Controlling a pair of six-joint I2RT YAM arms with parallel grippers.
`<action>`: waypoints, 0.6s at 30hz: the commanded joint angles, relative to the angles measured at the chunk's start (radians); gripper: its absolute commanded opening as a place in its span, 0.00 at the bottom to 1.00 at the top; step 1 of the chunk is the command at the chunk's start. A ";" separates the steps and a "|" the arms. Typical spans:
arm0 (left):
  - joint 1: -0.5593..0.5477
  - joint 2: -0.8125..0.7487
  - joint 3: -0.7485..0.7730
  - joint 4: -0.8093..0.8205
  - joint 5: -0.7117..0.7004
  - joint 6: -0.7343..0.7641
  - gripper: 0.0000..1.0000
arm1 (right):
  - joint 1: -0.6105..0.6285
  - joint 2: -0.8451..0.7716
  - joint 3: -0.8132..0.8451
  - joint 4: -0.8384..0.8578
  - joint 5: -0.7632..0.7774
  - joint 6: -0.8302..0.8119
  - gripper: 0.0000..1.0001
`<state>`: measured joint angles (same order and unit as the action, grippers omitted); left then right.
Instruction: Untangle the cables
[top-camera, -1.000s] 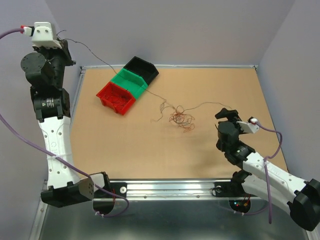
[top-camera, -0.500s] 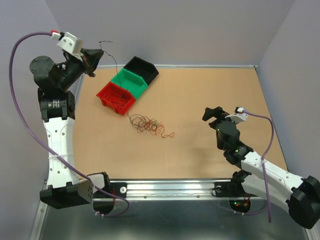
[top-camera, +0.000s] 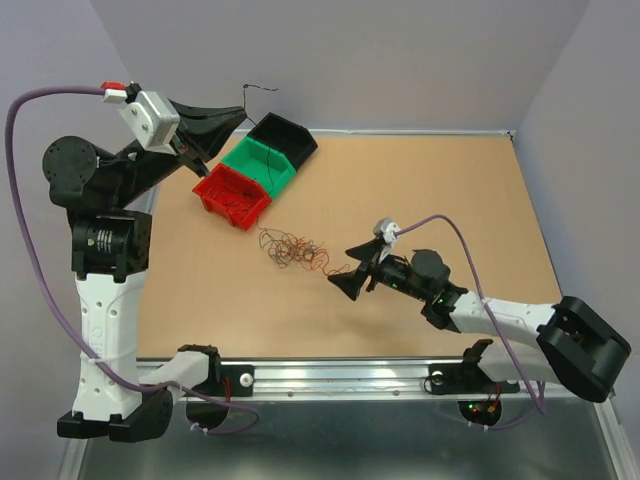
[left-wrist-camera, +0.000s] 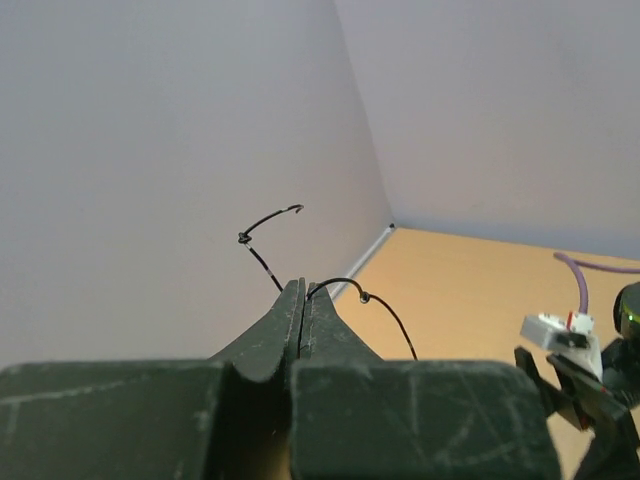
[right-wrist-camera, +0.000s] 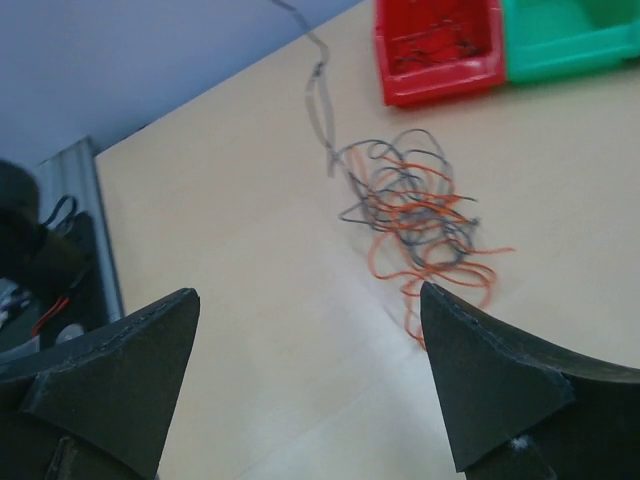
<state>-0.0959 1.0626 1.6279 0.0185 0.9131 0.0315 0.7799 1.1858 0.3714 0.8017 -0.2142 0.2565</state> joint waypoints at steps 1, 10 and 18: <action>-0.004 0.010 0.092 0.040 0.018 -0.064 0.00 | 0.061 0.060 0.125 0.094 -0.111 -0.099 0.96; -0.004 0.043 0.197 0.009 -0.006 -0.088 0.00 | 0.101 0.359 0.400 0.057 -0.015 -0.141 0.97; -0.004 0.085 0.323 -0.115 -0.089 -0.019 0.00 | 0.102 0.676 0.684 0.030 -0.047 -0.172 0.96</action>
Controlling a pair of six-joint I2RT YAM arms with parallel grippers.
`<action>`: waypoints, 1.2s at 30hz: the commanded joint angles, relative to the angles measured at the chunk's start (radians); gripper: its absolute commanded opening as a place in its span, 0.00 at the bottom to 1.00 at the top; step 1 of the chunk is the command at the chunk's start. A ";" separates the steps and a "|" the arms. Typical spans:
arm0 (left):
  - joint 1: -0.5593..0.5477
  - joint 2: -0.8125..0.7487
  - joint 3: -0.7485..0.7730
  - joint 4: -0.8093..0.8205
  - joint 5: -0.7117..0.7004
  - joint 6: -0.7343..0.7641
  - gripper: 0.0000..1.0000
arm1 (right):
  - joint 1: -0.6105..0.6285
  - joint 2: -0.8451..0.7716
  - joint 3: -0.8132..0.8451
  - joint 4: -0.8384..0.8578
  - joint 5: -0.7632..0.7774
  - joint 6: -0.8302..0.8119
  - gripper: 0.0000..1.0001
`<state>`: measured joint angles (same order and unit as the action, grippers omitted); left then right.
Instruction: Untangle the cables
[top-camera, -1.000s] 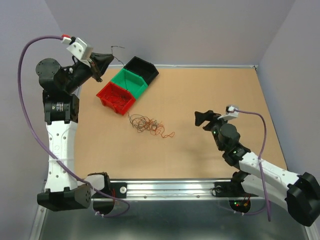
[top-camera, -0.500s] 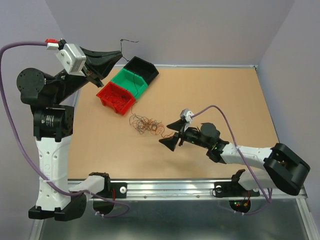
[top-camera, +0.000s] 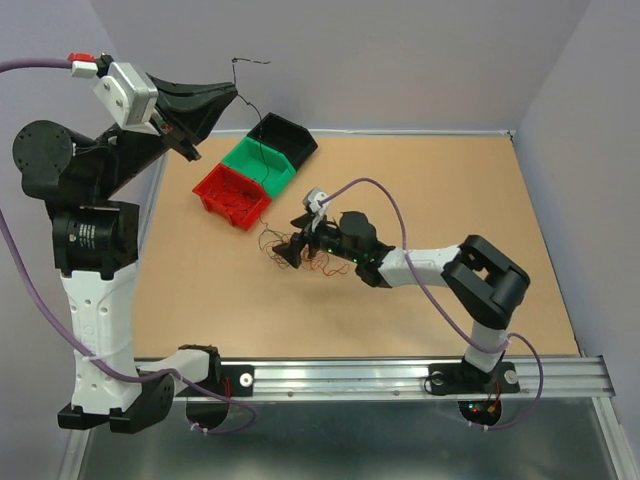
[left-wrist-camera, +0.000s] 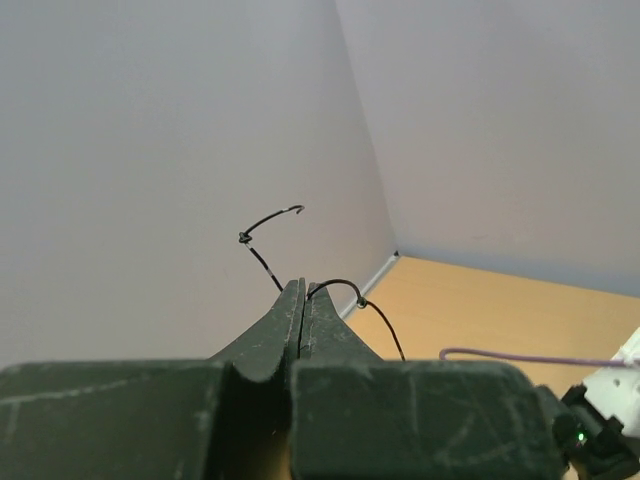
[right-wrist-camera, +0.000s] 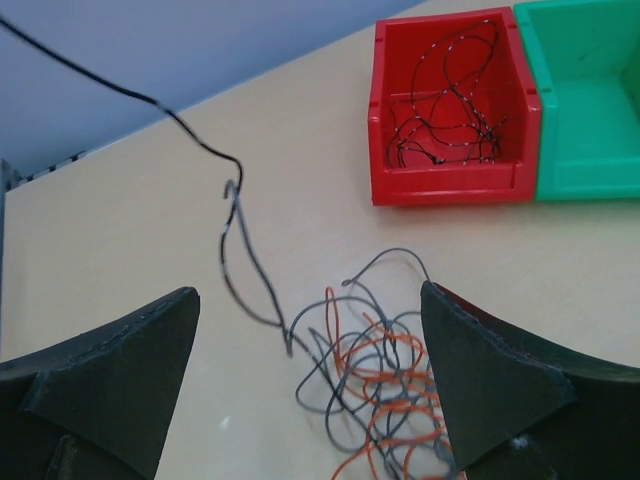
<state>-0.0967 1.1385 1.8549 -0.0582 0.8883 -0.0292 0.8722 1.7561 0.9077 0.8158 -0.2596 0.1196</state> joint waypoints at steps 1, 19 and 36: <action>-0.003 0.013 0.139 -0.072 -0.080 0.061 0.00 | 0.011 0.138 0.172 0.010 -0.007 -0.034 0.96; -0.003 -0.002 0.149 -0.088 -0.747 0.238 0.00 | -0.160 0.150 0.025 -0.366 0.722 0.480 0.01; -0.001 0.050 -0.210 0.136 -0.669 0.273 0.00 | -0.206 -0.286 -0.207 -0.386 0.695 0.485 1.00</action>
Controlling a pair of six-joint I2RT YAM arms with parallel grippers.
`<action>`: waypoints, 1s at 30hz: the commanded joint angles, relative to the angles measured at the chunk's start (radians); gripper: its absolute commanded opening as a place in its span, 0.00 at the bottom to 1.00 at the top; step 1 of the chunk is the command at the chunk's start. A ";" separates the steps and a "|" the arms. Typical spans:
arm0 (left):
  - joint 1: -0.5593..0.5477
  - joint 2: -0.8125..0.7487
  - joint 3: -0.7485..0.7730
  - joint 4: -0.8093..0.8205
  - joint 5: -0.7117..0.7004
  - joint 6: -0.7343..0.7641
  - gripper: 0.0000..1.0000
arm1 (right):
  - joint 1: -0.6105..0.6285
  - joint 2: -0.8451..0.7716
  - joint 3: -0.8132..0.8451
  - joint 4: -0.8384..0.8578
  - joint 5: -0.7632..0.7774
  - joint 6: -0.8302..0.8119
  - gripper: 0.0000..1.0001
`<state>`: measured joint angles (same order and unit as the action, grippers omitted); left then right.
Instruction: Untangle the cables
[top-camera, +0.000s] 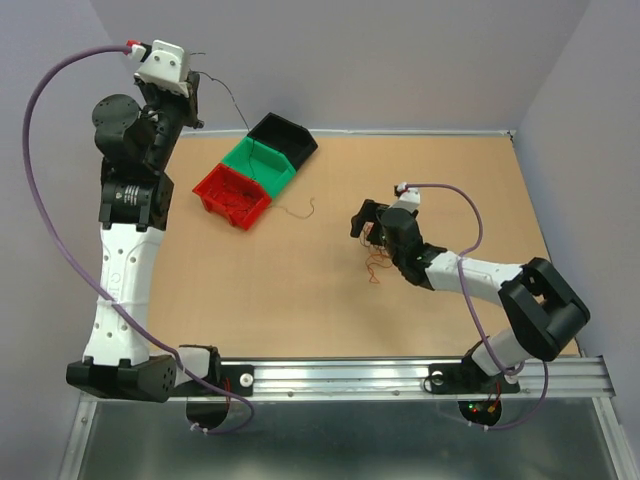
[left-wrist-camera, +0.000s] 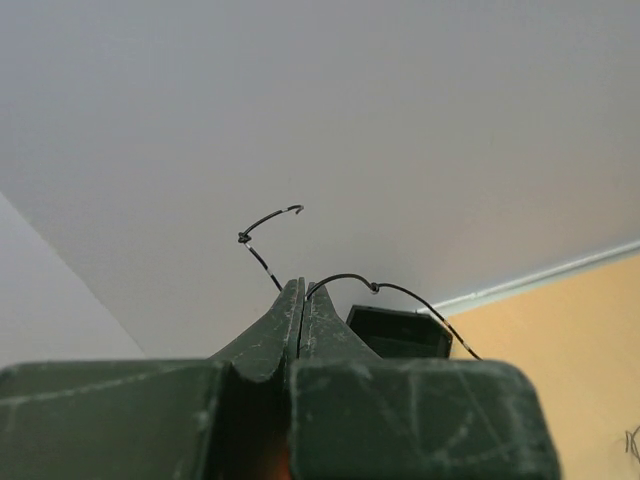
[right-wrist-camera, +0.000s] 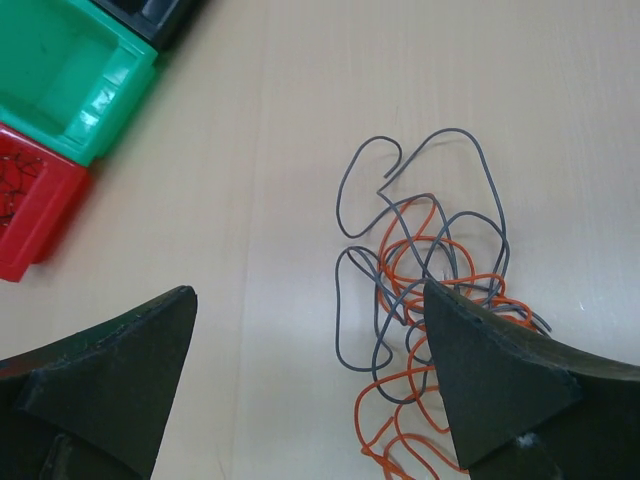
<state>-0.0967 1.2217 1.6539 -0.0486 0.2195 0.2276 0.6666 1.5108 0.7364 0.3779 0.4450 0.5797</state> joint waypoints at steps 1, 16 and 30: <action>-0.001 -0.036 -0.035 0.159 0.004 0.012 0.00 | 0.001 -0.060 -0.055 0.061 -0.023 0.026 1.00; 0.080 0.001 -0.241 0.428 0.018 0.070 0.00 | -0.001 -0.162 -0.109 0.115 -0.084 0.020 1.00; 0.173 0.041 -0.378 0.527 0.135 0.059 0.00 | -0.001 -0.167 -0.123 0.147 -0.123 0.014 1.00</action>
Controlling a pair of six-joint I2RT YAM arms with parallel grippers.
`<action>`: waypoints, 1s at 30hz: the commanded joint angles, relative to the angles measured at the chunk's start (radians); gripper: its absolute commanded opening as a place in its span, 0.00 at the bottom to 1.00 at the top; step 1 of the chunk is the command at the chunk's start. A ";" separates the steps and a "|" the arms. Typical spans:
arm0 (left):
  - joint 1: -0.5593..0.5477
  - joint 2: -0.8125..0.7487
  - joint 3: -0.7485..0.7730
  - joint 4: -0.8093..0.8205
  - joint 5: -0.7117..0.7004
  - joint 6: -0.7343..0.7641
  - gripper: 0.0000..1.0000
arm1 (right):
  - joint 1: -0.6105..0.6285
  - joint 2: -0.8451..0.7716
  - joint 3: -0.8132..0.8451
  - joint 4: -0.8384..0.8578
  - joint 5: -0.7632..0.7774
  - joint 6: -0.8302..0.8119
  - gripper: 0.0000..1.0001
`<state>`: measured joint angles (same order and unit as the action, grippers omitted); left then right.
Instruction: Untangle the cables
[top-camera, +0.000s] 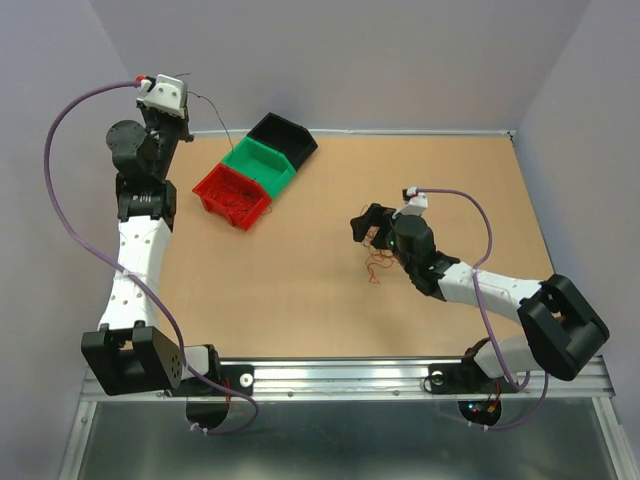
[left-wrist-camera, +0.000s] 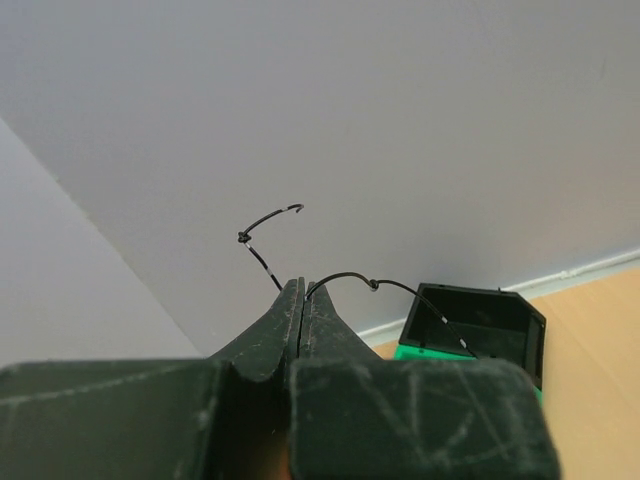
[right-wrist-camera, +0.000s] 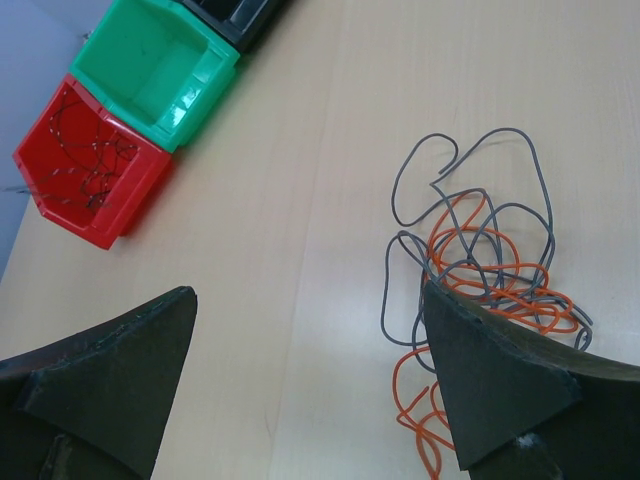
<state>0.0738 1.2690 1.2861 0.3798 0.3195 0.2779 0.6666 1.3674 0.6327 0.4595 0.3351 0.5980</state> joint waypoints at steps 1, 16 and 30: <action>0.003 -0.003 -0.008 0.102 0.039 0.012 0.00 | -0.001 -0.024 -0.019 0.065 -0.013 -0.004 1.00; 0.052 0.052 0.010 0.110 0.001 0.122 0.00 | -0.001 -0.031 -0.019 0.070 -0.024 -0.012 1.00; 0.053 0.104 -0.123 0.097 0.096 0.290 0.00 | 0.001 -0.018 -0.016 0.076 -0.048 -0.015 1.00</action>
<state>0.1265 1.3609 1.1915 0.4370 0.3851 0.5056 0.6666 1.3674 0.6308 0.4801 0.2993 0.5949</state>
